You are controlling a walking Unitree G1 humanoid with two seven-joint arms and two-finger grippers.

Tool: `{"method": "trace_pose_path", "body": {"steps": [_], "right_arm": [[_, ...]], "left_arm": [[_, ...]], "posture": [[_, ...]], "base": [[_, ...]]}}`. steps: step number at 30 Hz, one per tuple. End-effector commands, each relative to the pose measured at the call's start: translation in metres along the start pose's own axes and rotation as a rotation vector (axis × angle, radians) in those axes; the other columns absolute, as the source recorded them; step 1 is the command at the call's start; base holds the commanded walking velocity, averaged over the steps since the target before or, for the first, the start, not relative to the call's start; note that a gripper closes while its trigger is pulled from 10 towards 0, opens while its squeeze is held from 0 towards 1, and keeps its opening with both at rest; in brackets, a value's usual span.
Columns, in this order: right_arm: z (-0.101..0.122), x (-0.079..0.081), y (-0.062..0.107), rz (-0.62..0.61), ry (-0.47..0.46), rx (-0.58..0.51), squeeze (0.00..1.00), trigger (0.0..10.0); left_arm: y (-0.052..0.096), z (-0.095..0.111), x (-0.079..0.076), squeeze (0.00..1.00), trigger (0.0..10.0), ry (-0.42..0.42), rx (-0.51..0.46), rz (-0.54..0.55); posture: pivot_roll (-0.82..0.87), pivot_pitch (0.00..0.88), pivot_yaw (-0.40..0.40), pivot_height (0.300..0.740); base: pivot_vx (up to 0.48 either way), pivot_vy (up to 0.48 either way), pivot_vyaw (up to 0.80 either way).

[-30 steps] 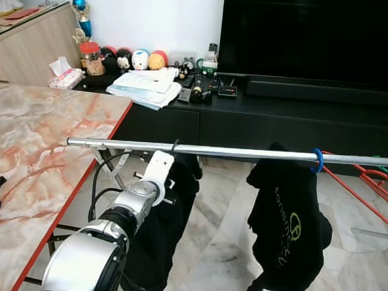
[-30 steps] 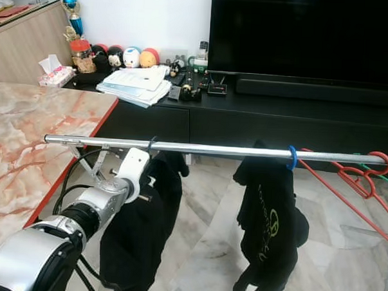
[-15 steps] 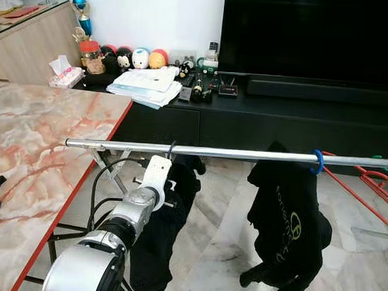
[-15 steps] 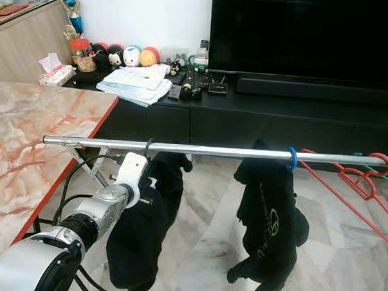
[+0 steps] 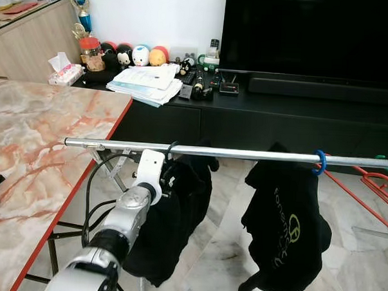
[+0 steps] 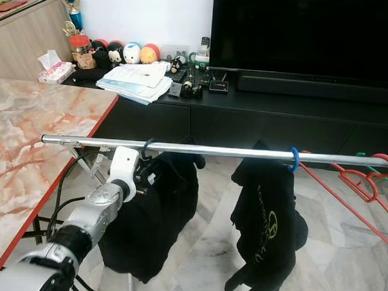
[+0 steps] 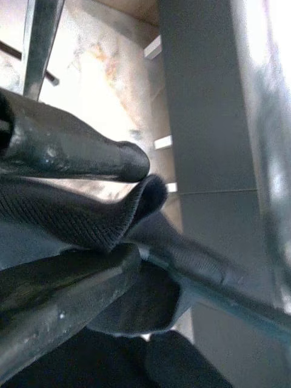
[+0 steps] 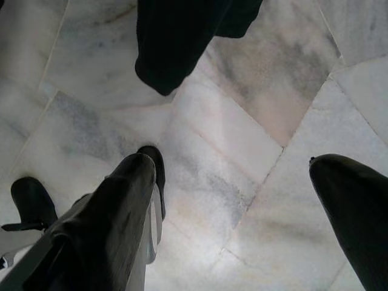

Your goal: Hang hanger

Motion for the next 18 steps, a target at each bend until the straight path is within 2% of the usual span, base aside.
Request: {"method": "trace_pose_path", "body": {"steps": [1,3,4,5,6,7,8,10,11,13,18], "right_arm": [[-0.008,0.001,0.001,0.006,0.003,0.018,0.0,10.0],[-0.009,0.001,0.001,0.006,0.005,0.021,0.0,10.0],[-0.009,0.0,0.001,0.007,0.007,0.023,0.0,10.0],[-0.009,0.0,0.001,0.007,0.007,0.023,0.0,10.0],[-0.009,-0.001,0.001,0.009,0.011,0.023,0.0,10.0],[-0.009,-0.001,0.001,0.009,0.011,0.023,0.0,10.0],[-0.008,-0.002,0.001,0.014,0.016,0.021,0.0,10.0],[-0.007,-0.002,0.001,0.019,0.017,0.017,0.0,10.0],[-0.007,-0.003,0.001,0.021,0.017,0.016,0.0,10.0],[-0.006,-0.005,0.0,0.026,0.022,0.016,0.0,10.0],[-0.003,-0.008,0.0,0.025,0.014,0.005,0.0,10.0]], "left_arm": [[0.006,0.002,0.005,1.0,10.0,0.001,-0.018,0.004],[0.015,0.001,0.005,1.0,10.0,-0.022,-0.044,-0.001],[0.027,-0.001,0.009,1.0,10.0,-0.038,-0.06,0.014],[0.027,-0.001,0.009,1.0,10.0,-0.038,-0.06,0.014],[0.038,-0.002,0.014,1.0,10.0,-0.051,-0.069,0.031],[0.038,-0.002,0.014,1.0,10.0,-0.051,-0.069,0.031],[0.049,-0.003,0.016,1.0,10.0,-0.073,-0.081,0.038],[0.058,-0.005,0.014,1.0,10.0,-0.108,-0.095,0.022],[0.063,-0.009,0.011,0.0,10.0,-0.107,-0.093,0.017],[0.072,-0.02,0.005,0.0,10.0,-0.106,-0.067,0.022],[0.079,-0.021,-0.003,0.0,10.0,-0.115,-0.065,0.018]], "posture": [[-0.05,0.089,0.057,0.74],[-0.05,0.086,0.055,0.74],[-0.04,0.085,0.053,0.74],[-0.04,0.085,0.053,0.74],[-0.04,0.082,0.05,0.74],[-0.04,0.082,0.05,0.74],[-0.03,0.079,0.048,0.74],[-0.02,0.074,0.048,0.74],[-0.02,0.07,0.049,0.74],[-0.03,0.059,0.045,0.74],[-0.04,0.051,0.051,0.74]], "base": [[0.0,0.0,0.0],[0.0,0.0,0.0],[0.0,0.0,0.0],[0.0,0.0,0.0],[0.0,0.0,0.0],[0.0,0.0,0.0],[0.0,0.0,0.0],[0.0,0.0,0.0],[0.0,0.0,0.0],[0.0,0.0,0.0],[0.0,0.0,0.0]]}}
Point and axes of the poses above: a point about 5 cm out from each wrist's last joint towards the gripper, its own y axis pointing back from the gripper into the wrist, its own z axis along the axis of the wrist's last joint, x = y × z, the point moved 2 cm from there along -y, pointing out of the wrist towards the gripper, and after that the axes turned 8 degrees about -y, right-handed, at the moved point
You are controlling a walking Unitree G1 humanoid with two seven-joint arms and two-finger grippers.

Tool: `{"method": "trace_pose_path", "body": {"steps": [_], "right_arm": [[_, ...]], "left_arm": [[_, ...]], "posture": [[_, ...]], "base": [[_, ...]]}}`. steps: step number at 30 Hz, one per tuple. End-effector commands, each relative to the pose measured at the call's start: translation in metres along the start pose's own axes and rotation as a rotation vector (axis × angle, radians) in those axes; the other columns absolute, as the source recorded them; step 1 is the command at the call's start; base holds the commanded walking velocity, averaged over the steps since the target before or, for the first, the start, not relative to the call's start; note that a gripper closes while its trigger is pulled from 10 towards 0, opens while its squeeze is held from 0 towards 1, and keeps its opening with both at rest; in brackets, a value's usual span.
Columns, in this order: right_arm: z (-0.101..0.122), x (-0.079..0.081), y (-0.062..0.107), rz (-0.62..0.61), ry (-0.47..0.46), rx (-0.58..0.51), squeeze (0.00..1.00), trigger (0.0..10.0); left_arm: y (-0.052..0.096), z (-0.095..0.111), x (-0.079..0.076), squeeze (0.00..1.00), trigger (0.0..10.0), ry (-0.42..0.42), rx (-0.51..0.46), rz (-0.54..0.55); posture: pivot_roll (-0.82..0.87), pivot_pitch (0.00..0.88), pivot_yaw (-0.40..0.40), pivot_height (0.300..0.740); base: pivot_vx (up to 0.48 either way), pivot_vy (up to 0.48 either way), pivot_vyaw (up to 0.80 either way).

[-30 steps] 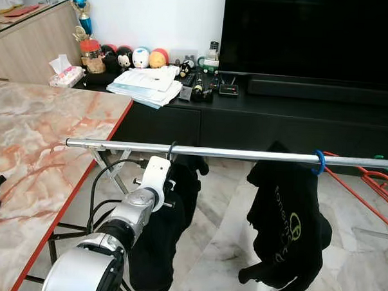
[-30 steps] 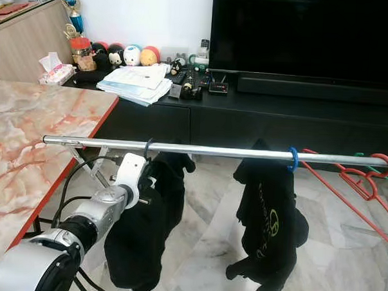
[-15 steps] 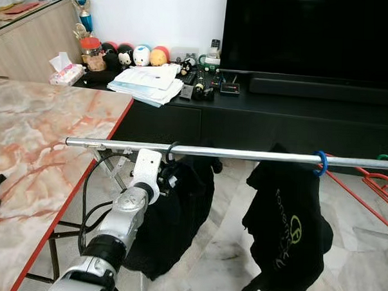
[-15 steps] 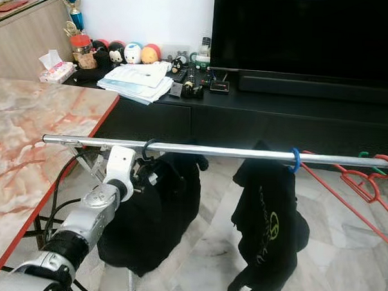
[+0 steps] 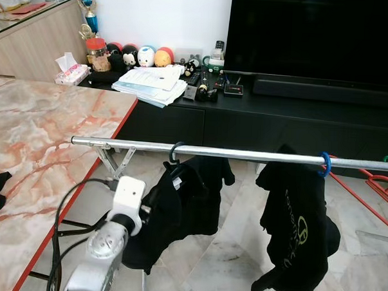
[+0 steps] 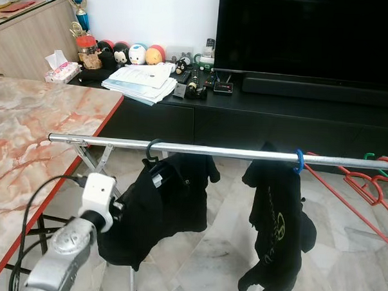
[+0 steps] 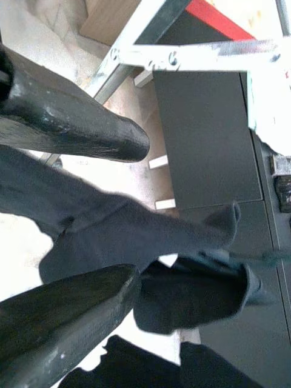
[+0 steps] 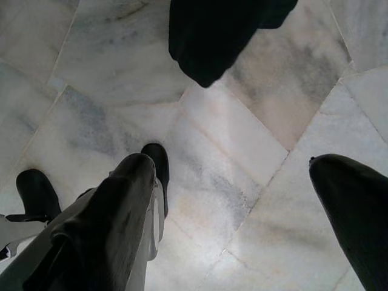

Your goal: Hang hanger

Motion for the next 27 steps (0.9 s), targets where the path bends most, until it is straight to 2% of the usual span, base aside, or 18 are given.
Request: {"method": "trace_pose_path", "body": {"steps": [1,7,12,15,20,24,26,27], "right_arm": [[-0.001,-0.003,0.0,-0.001,-0.014,-0.007,0.0,10.0],[-0.001,0.002,0.0,0.006,-0.009,-0.002,0.0,10.0],[-0.003,0.008,0.001,0.012,-0.013,0.001,0.0,10.0],[-0.006,0.009,0.002,0.012,-0.01,0.007,0.0,10.0],[-0.009,0.009,0.002,0.014,-0.006,0.012,0.0,10.0],[-0.009,0.009,0.002,0.017,-0.003,0.012,0.0,10.0],[-0.008,0.009,0.002,0.019,-0.007,0.01,0.0,10.0],[-0.008,0.01,0.002,0.021,-0.006,0.009,0.0,10.0]], "left_arm": [[0.004,0.003,-0.004,0.0,10.0,-0.027,-0.012,-0.005],[0.002,0.002,-0.002,0.0,10.0,-0.022,-0.004,-0.015],[0.001,-0.008,0.012,0.0,10.0,-0.001,0.031,0.063],[0.009,-0.016,0.017,0.0,10.0,0.012,0.045,0.094],[0.019,-0.026,0.014,0.0,10.0,0.012,0.082,0.088],[0.023,-0.033,0.015,0.0,10.0,-0.011,0.102,0.096],[0.029,-0.042,0.018,0.0,10.0,-0.031,0.133,0.113],[0.035,-0.055,0.023,0.0,10.0,-0.076,0.189,0.125]], "posture": [[-0.04,0.037,0.058,0.74],[-0.05,0.012,0.084,0.74],[-0.04,0.0,0.092,0.74],[-0.03,0.0,0.086,0.74],[-0.02,0.0,0.08,0.74],[-0.02,0.012,0.08,0.74],[-0.02,0.023,0.079,0.74],[-0.01,0.03,0.076,0.74]], "base": [[0.0,0.0,0.0],[0.0,0.0,0.0],[0.0,0.0,0.0],[0.0,0.0,0.0],[0.0,0.0,0.0],[0.0,0.0,0.0],[0.0,0.0,0.0],[0.0,0.0,0.0]]}}
Point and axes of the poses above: a point about 5 cm out from each wrist's last joint towards the gripper, its own y axis pointing back from the gripper into the wrist, its own z axis along the axis of the wrist's last joint, x = y × z, the point moved 2 cm from there along -y, pointing out of the wrist towards the gripper, and after that the axes turned 8 degrees about -y, right-handed, at the moved point
